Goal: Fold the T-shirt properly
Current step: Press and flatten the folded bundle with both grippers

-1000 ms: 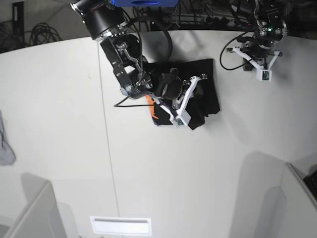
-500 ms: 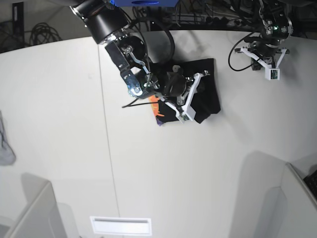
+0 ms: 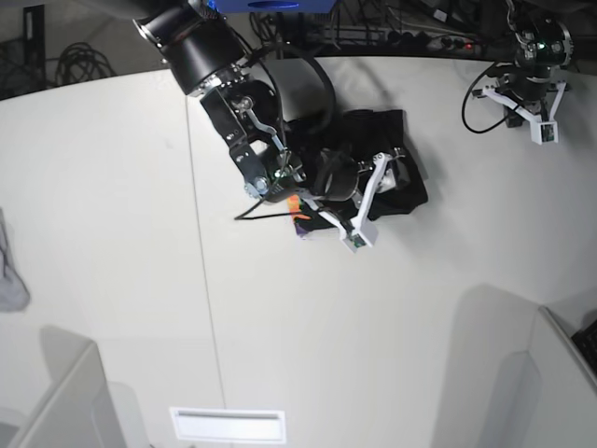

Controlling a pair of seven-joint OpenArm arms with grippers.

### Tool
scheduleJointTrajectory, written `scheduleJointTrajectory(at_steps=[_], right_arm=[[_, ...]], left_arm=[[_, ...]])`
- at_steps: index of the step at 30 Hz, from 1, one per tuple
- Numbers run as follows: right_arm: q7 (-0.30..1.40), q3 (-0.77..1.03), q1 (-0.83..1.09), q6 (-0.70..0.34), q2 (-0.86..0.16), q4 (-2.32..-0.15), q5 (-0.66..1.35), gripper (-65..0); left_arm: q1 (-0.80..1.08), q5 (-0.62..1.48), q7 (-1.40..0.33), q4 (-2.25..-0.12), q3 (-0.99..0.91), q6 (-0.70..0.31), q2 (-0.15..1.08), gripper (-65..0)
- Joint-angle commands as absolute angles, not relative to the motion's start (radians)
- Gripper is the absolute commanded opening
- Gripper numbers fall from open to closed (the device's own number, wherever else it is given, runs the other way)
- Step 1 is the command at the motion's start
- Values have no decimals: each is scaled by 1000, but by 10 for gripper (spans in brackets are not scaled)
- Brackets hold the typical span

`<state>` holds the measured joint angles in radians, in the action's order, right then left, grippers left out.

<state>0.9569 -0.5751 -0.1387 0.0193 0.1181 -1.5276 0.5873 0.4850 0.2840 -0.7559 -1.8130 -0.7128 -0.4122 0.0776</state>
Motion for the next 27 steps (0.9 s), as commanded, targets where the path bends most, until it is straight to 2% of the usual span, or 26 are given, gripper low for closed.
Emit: scheduleJointTrajectory(at_steps=[1,7,12,17,21,23,25,27], right_arm=[[944,-582,-160,18,137,-1527,604,-297],[889,-806,-228,18,142,-1449,607,-321],[871,-920,-289,18,142,-1489,670,-335],[924,-891,-332,18,108,-1672,746,-338],[972,-693,-262,18,38,-1817,750,-347],[983,-610,-225,18,-1,-1851,753,-438],[974,-545,-183,18,-54,-1867,754,-639],[972,-478,-140,18,-88,-1868,754,-650]], left_arm=[[489,292,-740,-1828,-734,-441,88,-650],[475,292,-869,-1831,-800,-570,84,-650],[463,292,-875,-1830,-802,-624,87,-650],[463,292,-877,-1839,-792,-677,84,-650],[464,292,-880,-1850,-789,-698,74,-650],[469,294,-880,-1853,-769,-698,61,-650],[470,306,-880,-1860,-736,-698,58,-650],[473,375,-880,-1863,-702,-698,58,-650]])
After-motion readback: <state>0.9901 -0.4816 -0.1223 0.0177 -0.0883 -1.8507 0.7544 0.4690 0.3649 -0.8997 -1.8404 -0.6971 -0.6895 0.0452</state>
